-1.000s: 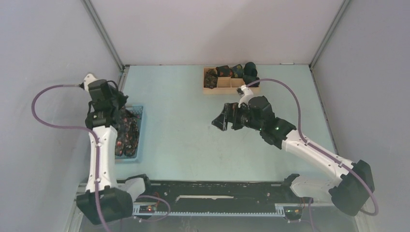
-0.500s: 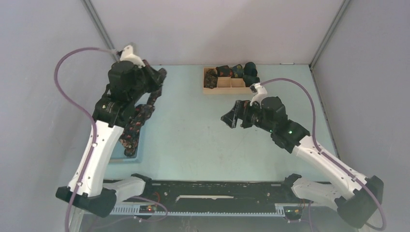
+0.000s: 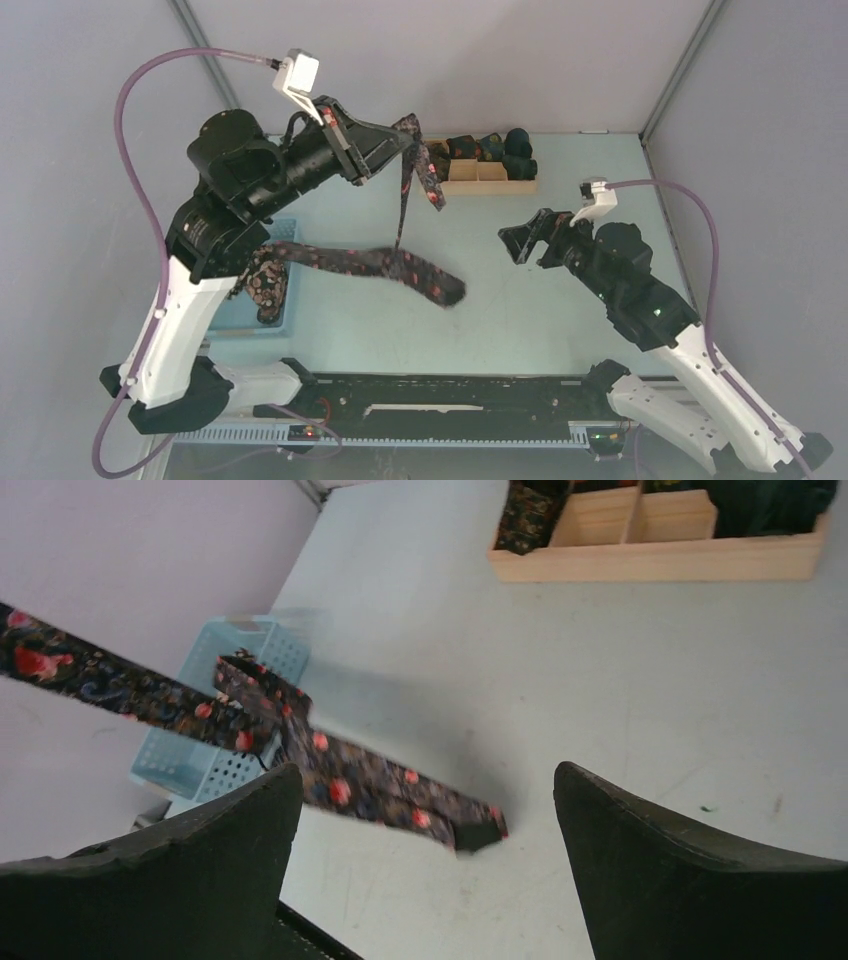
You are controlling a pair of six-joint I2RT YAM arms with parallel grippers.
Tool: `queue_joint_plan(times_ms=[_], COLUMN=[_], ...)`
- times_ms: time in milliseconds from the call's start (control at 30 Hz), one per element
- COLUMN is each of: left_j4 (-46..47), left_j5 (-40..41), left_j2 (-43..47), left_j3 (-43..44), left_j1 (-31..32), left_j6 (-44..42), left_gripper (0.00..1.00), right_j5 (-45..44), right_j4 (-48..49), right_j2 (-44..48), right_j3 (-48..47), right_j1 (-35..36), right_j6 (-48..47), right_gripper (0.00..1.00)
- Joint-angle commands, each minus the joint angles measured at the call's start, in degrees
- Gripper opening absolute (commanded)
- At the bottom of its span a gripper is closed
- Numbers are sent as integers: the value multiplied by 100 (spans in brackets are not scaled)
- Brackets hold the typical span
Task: Roll the ties
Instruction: Place the tie at the center of the board.
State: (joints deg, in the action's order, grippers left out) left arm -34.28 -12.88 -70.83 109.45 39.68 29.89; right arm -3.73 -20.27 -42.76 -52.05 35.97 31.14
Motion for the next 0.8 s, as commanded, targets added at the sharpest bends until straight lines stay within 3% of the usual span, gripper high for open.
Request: queue_joint_plan(times_ms=[0, 233, 433, 767], left_j4=[-104, 347, 680, 1215], left_j5=[99, 728, 662, 278], left_j2=[-348, -755, -1095, -839], left_j3=[-555, -2687, -3376, -4076], left_j1=[-16, -19, -13, -13], left_j6=[-171, -528, -405, -353], left_gripper=[0, 3, 3, 9], right_j5=[-515, -400, 683, 373], right_j4=[-449, -765, -267, 76], right_j2=[17, 144, 144, -1840], right_j3=[-170, 582, 1782, 1987], right_j1=[-37, -23, 76, 937], right_j6=[-117, 297, 857, 1680], right_gripper=[99, 98, 96, 96])
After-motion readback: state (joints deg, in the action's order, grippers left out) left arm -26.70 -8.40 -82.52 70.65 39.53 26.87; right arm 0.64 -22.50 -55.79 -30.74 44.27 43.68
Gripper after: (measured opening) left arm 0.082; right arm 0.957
